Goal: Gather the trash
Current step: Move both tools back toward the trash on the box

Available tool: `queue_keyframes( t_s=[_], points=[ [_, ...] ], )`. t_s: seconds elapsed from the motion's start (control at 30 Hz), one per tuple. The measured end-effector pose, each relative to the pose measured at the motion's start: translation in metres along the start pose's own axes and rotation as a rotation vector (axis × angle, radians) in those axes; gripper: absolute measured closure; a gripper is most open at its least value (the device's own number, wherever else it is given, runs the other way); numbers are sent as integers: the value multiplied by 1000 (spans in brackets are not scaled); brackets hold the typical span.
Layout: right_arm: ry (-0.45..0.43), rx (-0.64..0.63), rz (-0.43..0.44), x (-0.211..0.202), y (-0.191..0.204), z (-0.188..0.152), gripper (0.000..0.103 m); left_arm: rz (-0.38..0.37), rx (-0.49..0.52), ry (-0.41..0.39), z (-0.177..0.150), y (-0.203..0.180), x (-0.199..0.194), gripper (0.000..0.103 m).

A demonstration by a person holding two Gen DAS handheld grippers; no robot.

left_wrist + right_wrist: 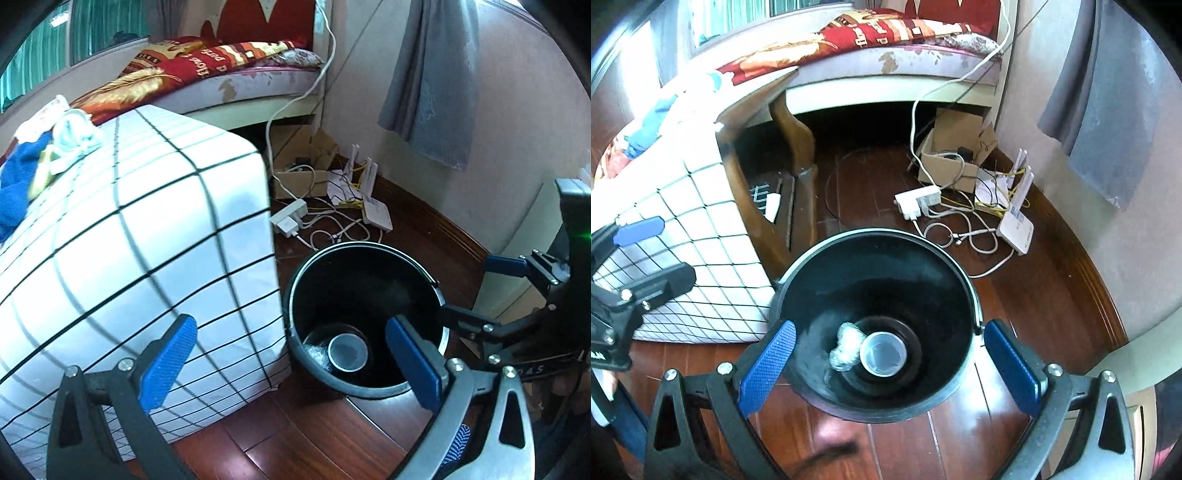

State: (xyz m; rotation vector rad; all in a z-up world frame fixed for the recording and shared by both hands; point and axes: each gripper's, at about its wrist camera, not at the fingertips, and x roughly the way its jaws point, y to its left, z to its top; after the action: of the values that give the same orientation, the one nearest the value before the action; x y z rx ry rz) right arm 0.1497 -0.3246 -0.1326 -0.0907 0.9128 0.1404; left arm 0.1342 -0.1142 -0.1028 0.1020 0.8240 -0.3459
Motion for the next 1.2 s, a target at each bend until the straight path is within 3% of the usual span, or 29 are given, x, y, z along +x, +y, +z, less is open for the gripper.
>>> queue_keyframes(
  t_s=[0.43,0.73,0.87,1.2],
  points=[
    [-114,-43,52,-43,54,19,0,125,-91,-95,-10,45,-58,0],
    [-248,-113,164,-70,111,57,0,205,-181,-175,-12,99,-104,0],
    [-255,-168,155,-72,145,73,0,219,-234,-201,-20,127,-125,0],
    [-317,-163,213,-73,217,140,0,416,-354,-248,-29,223,-159,1]
  ],
)
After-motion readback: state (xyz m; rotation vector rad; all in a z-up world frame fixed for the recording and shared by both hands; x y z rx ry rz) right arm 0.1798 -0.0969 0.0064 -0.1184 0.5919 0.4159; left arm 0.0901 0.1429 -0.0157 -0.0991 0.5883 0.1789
